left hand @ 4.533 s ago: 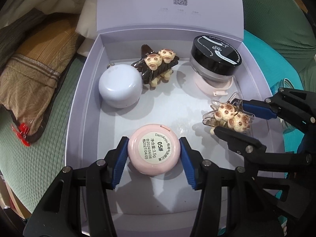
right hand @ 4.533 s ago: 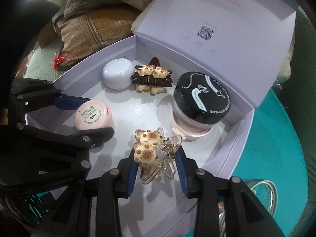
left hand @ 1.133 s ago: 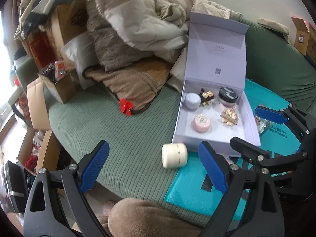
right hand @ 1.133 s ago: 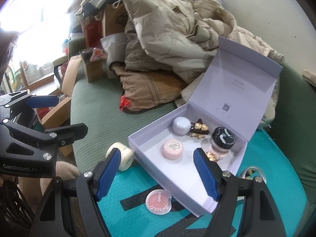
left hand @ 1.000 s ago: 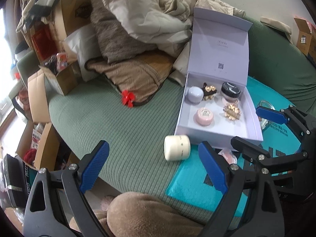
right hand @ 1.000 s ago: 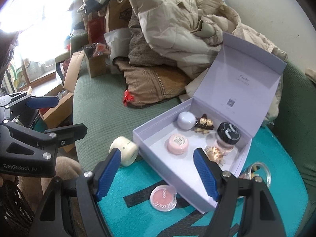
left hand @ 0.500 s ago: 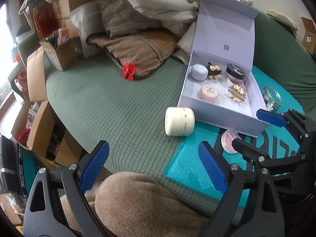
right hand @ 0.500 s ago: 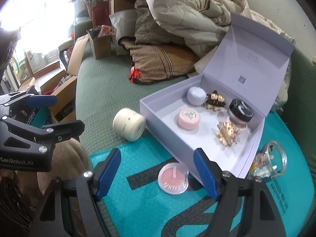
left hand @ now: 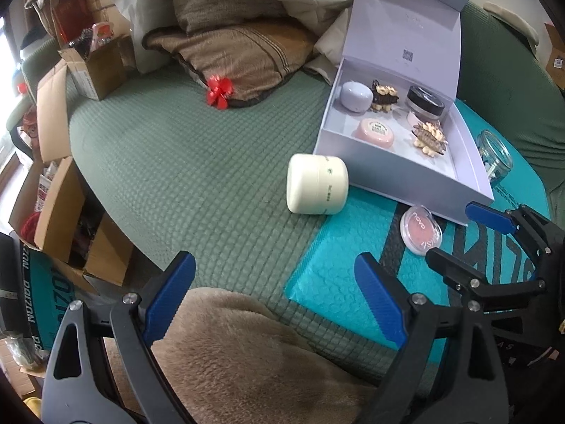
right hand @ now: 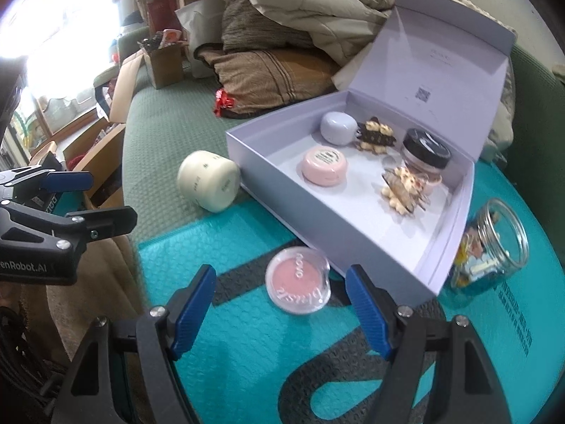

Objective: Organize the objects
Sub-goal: 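Withdraw both open tools from the box toward the cream jar and blush compact, then grasp the cream jar with the left tool while the right tool grasps the novo blush compact, then lift the cream jar with the left tool while the right tool lifts the blush compact toward the box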

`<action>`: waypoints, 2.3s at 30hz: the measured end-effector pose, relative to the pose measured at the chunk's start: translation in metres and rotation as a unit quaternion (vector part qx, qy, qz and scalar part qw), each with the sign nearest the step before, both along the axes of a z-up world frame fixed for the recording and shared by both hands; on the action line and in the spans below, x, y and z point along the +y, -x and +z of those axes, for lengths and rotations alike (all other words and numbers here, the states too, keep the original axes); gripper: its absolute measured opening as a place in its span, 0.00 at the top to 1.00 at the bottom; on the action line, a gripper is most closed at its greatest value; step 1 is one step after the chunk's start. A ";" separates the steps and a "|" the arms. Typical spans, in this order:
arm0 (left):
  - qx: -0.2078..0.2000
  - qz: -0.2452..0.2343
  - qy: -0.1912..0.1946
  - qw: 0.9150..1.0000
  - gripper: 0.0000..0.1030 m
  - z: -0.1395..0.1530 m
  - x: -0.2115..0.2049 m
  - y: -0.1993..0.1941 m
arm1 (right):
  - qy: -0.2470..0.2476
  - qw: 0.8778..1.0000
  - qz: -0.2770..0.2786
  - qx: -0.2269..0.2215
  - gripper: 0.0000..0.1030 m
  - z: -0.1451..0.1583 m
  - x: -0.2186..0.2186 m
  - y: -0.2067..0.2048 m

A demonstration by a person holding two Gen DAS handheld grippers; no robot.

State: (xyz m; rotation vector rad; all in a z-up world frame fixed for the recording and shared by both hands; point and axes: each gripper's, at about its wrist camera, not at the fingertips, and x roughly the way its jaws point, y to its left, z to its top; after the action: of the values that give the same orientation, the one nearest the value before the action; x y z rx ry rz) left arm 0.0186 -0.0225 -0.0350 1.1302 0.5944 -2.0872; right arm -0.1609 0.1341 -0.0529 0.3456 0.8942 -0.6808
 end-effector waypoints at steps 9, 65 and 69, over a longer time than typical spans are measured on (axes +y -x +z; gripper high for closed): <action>0.004 0.003 -0.035 0.999 0.11 -0.018 -0.012 0.013 | -0.022 0.999 -0.026 0.008 0.26 -0.024 -0.011 0.016; 0.020 -0.050 -0.053 0.997 0.52 -0.041 0.010 0.064 | -0.036 0.999 0.006 0.018 0.51 -0.044 -0.008 0.027; 0.026 -0.081 -0.050 0.995 0.53 -0.035 0.028 0.067 | -0.041 0.999 0.000 0.020 0.51 -0.043 -0.004 0.042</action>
State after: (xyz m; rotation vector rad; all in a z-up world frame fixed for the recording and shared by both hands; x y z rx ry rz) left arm -0.0488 0.0054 -0.0703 1.2195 0.6580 -2.2521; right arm -0.2029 0.1298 -0.0964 0.4069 0.9620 -0.6533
